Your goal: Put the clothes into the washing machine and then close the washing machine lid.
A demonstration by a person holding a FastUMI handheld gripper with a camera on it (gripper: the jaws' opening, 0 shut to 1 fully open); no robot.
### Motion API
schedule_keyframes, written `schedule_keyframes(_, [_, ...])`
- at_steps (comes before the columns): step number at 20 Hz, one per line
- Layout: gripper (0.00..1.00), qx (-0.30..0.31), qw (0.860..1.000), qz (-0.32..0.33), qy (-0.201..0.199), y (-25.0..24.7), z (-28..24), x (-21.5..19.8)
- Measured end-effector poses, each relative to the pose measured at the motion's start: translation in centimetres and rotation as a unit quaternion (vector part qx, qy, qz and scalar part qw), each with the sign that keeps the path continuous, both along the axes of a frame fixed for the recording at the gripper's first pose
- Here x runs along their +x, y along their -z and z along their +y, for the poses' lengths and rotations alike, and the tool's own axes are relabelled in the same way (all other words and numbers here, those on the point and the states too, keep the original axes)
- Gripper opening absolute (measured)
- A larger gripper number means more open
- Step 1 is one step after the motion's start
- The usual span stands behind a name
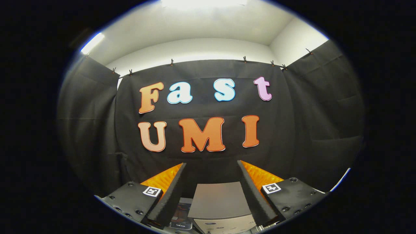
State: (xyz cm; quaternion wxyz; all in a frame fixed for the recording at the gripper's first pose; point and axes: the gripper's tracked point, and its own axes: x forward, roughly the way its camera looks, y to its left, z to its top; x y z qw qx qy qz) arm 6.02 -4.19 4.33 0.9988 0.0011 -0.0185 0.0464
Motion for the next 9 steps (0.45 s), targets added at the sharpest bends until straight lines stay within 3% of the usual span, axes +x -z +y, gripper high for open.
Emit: schedule_keyframes(9, [0.97, 0.002, 1.0, 0.008, -0.005, 0.64, 0.69, 0.13])
